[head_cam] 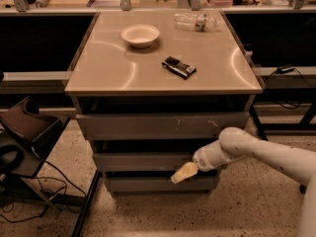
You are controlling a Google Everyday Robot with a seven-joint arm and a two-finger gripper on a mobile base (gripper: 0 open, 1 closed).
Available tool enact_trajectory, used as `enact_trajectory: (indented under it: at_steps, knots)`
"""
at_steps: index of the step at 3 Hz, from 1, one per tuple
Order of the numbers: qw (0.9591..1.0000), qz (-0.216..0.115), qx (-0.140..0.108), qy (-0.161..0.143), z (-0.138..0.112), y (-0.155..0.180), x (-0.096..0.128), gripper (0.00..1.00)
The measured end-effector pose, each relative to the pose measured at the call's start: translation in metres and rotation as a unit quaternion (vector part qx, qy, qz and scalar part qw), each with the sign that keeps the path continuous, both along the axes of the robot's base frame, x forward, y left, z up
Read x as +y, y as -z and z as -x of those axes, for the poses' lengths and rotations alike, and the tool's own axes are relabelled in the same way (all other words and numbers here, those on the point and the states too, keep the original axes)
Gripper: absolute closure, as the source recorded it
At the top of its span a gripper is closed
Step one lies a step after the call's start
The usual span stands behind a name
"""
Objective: Close middle drawer
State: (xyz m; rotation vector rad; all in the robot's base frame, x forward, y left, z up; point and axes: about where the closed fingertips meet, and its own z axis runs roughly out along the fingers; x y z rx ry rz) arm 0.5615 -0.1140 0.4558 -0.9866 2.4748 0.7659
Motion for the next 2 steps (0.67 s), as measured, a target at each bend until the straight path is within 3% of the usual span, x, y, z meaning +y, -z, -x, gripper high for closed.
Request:
enact_trajectory:
  at_steps: [2]
  knots:
    - [0.9999, -0.014, -0.004, 0.007, -0.0061, -0.0011, 0.0003, 0.00]
